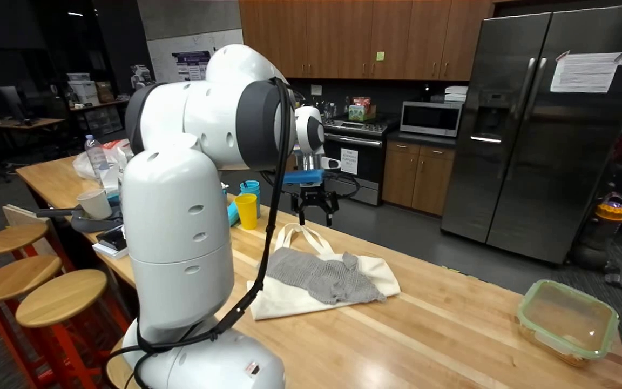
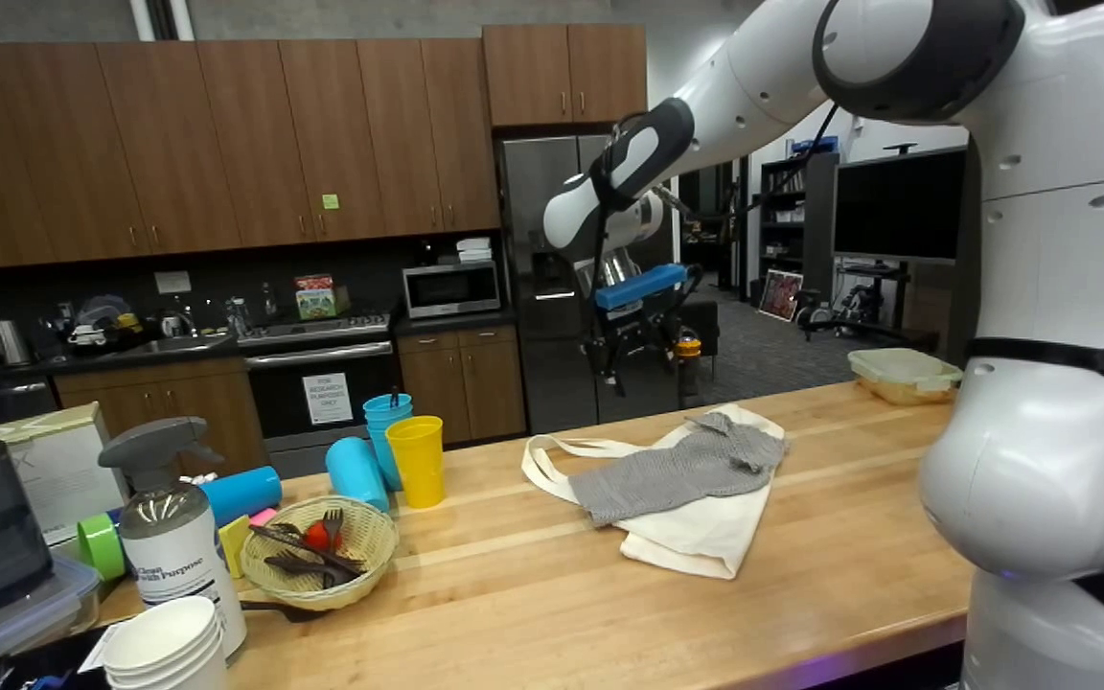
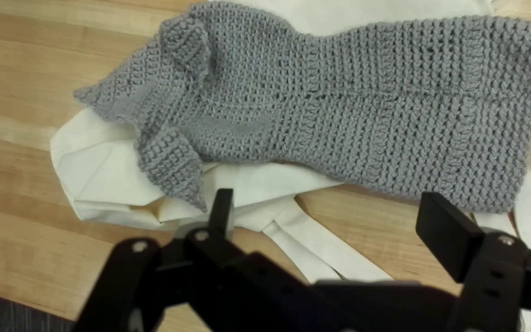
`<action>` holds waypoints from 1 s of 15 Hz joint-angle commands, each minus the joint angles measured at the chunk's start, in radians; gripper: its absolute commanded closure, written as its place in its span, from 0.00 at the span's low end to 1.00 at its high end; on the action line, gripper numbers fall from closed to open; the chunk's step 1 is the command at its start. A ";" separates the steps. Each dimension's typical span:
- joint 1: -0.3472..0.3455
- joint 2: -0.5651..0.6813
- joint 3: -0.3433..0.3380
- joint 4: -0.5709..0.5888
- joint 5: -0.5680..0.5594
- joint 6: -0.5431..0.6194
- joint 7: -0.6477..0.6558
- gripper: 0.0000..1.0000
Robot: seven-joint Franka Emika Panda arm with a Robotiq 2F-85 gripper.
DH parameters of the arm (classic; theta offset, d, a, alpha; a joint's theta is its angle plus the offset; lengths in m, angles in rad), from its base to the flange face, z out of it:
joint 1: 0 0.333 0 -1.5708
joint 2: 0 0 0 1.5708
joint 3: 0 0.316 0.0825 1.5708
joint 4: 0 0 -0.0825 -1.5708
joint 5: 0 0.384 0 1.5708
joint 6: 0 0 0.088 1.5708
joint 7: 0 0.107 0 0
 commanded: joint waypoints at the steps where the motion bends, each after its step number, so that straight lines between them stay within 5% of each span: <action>1: 0.025 0.051 -0.034 0.008 0.004 0.056 -0.008 0.00; 15: -0.104 0.385 -0.191 0.216 0.202 0.006 -0.147 0.00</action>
